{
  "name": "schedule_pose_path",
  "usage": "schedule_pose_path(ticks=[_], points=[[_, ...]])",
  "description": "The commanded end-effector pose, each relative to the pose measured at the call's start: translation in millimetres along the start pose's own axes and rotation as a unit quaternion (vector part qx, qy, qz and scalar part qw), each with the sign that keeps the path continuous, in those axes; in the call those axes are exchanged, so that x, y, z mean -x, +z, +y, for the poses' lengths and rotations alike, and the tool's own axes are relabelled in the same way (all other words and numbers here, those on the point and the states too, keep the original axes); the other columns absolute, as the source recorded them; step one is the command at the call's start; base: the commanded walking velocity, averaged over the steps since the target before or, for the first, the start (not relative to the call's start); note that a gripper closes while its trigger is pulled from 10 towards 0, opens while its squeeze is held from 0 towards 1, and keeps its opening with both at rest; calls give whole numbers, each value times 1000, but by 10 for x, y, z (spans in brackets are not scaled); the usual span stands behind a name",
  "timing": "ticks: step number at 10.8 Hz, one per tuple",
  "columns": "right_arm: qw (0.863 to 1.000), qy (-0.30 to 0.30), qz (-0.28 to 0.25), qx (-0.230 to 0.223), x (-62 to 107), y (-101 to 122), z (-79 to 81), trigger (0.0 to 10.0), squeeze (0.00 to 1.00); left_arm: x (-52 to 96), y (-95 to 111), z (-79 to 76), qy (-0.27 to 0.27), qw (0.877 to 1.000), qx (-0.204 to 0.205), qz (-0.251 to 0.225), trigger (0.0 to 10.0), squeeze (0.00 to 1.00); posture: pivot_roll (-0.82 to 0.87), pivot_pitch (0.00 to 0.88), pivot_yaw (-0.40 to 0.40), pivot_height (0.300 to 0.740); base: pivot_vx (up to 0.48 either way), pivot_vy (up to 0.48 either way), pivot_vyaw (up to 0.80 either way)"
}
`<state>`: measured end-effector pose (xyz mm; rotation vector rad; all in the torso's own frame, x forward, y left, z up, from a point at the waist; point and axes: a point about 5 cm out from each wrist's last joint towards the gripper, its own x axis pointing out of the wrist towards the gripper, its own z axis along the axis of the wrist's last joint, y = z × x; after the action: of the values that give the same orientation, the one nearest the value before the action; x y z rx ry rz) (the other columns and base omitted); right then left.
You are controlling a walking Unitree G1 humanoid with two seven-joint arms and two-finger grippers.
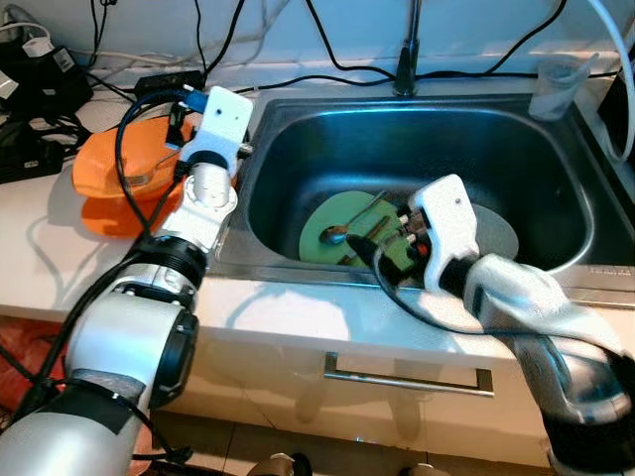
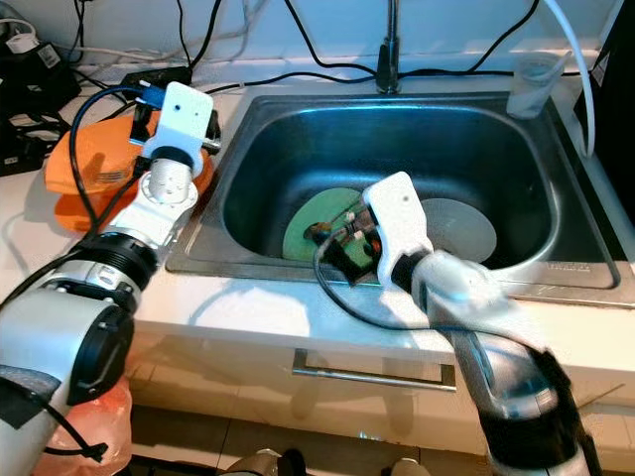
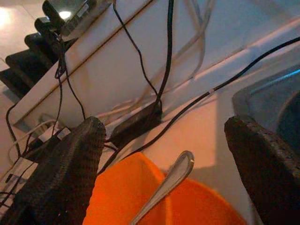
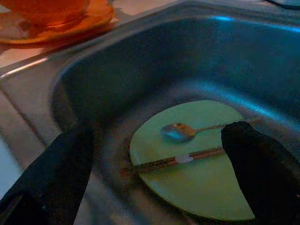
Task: Kitchen organization
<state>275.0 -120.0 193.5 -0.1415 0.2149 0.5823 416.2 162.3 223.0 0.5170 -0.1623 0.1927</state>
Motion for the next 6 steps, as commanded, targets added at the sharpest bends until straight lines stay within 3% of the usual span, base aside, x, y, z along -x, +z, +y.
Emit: schedule_pose_path(ticks=[1, 6], points=[[1000, 4, -7, -7, 39, 27, 37, 10000, 0, 5, -69, 31, -6, 1000, -8, 14, 10000, 0, -188, 150, 144, 740, 0, 0, 0], [999, -4, 1, -38, 217, -33, 160, 10000, 0, 49, -203, 25, -13, 999, -24, 32, 10000, 0, -192, 206, 137, 740, 0, 0, 0]])
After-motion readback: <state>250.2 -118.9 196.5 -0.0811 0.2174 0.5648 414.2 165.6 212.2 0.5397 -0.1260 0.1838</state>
